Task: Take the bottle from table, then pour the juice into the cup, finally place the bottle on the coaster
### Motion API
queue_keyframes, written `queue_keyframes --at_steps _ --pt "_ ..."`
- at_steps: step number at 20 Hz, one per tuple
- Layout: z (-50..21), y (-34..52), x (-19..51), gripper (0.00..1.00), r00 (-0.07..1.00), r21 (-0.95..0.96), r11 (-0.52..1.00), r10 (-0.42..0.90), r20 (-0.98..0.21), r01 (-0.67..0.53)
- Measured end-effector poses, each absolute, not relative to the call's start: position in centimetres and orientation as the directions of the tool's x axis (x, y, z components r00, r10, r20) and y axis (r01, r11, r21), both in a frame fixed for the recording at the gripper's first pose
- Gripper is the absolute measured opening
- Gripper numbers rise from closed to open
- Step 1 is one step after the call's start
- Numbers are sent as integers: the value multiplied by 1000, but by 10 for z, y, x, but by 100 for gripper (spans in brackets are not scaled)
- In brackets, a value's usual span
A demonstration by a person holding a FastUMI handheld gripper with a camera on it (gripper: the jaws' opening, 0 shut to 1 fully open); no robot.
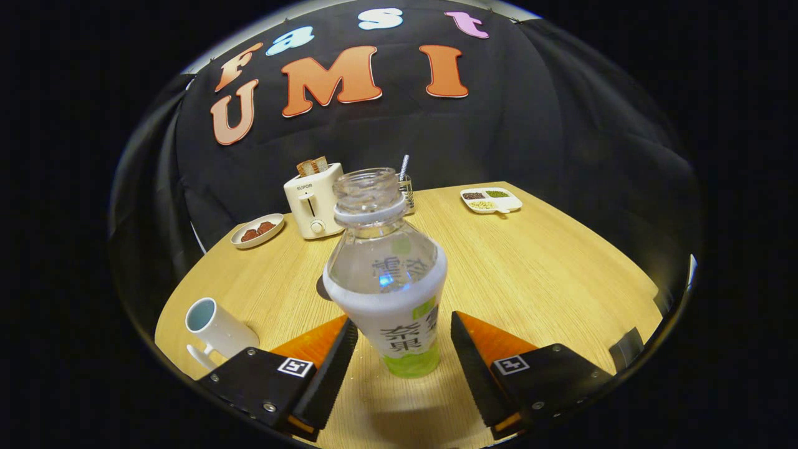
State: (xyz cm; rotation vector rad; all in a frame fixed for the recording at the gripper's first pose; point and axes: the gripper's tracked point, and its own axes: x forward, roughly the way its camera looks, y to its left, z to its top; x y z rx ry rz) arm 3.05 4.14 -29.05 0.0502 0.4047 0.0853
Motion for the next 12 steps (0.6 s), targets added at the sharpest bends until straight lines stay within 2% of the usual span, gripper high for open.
queue_keyframes --at_steps 1,4,10,12 --pt "-293 42 33 87 914 61 996 88 -396 -70" --pt "-292 43 36 69 911 56 996 81 -404 -64" --pt "-284 41 31 60 895 56 997 64 -442 -44" --pt "-274 41 28 60 898 48 998 59 -437 -42"
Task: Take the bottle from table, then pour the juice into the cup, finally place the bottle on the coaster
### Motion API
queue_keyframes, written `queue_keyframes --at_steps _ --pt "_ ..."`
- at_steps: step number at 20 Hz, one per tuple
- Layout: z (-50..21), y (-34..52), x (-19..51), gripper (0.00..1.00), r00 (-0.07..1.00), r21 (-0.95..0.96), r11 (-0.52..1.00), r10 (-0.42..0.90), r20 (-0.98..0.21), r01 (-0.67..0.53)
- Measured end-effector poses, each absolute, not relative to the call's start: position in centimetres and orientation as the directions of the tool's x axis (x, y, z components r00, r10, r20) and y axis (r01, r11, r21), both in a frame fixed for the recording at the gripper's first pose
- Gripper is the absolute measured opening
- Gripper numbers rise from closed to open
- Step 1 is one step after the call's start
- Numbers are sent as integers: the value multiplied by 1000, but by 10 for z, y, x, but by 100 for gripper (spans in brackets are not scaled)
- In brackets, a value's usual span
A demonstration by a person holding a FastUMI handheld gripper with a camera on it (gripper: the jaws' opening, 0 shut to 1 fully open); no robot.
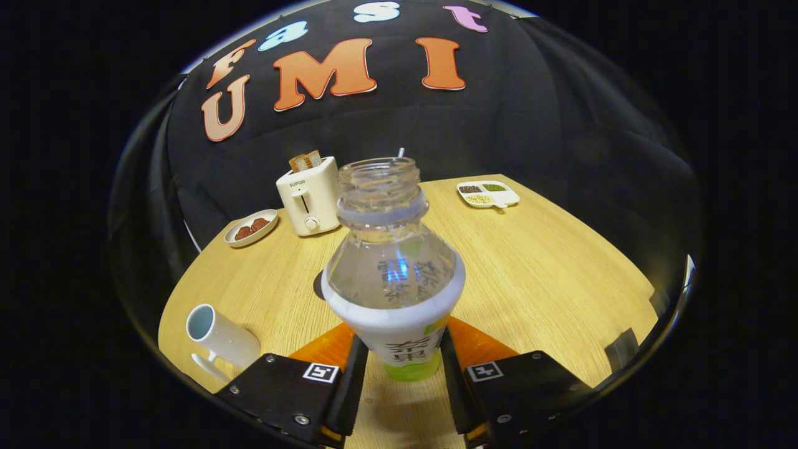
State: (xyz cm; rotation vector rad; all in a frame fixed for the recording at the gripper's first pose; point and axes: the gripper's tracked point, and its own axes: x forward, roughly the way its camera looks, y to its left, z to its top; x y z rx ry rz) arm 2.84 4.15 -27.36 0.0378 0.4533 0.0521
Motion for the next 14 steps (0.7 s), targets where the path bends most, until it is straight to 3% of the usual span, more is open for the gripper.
queue_keyframes --at_steps 9,14 --pt "-209 53 21 57 914 -137 986 33 -404 -96" --pt "-192 58 16 57 918 -332 938 -46 -394 -95"
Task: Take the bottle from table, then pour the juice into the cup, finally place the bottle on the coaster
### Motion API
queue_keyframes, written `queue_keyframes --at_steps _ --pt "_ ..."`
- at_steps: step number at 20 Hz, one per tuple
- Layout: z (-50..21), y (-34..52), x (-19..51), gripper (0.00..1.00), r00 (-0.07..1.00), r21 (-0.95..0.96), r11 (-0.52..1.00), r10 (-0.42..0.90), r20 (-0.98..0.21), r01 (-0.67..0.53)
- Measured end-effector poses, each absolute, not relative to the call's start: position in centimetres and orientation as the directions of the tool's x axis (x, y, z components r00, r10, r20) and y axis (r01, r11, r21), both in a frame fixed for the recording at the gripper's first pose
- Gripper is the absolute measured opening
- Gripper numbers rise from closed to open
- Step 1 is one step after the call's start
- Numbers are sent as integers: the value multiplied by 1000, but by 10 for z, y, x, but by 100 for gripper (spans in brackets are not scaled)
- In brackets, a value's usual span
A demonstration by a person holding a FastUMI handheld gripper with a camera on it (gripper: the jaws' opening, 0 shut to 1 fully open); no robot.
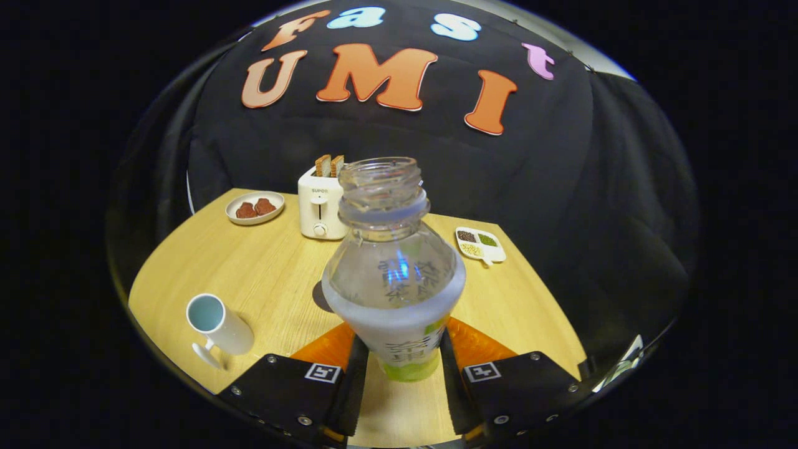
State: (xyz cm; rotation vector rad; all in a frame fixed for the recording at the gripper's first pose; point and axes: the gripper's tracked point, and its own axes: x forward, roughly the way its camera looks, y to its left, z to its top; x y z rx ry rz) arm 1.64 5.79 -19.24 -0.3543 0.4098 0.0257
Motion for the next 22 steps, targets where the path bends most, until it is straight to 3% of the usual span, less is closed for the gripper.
queue_keyframes --at_steps 11,22 --pt "-200 120 4 57 919 -596 771 -37 -392 -223" --pt "-190 163 14 57 962 -880 408 -7 -271 -245"
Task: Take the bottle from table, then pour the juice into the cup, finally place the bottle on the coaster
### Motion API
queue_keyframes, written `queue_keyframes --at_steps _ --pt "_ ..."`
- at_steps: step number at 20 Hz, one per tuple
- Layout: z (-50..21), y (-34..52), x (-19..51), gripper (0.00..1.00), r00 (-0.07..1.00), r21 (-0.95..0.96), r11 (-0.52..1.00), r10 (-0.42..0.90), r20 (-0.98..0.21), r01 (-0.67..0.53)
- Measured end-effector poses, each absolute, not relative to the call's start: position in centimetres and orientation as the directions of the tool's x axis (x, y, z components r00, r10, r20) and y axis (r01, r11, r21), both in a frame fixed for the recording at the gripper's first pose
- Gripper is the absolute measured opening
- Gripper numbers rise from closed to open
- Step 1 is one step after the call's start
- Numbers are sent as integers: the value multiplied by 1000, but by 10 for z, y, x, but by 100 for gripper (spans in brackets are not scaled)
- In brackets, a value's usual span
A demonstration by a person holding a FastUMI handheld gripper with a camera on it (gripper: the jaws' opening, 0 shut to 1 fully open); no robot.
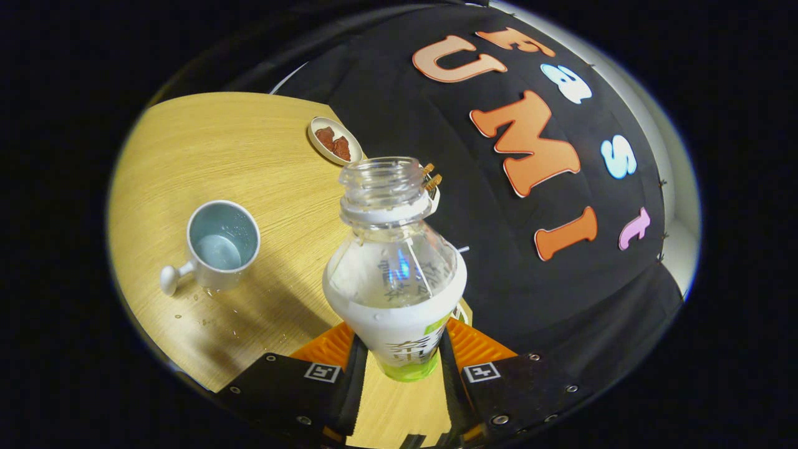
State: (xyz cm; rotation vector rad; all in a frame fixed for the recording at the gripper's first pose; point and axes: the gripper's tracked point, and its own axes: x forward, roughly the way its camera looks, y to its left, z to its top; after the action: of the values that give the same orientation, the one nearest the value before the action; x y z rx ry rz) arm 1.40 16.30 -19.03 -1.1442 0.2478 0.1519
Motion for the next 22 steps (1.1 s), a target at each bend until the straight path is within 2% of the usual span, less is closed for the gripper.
queue_keyframes --at_steps 14,22 --pt "-184 179 27 57 986 -985 54 31 -164 -166" --pt "-183 181 32 57 990 -988 -85 49 -133 -129"
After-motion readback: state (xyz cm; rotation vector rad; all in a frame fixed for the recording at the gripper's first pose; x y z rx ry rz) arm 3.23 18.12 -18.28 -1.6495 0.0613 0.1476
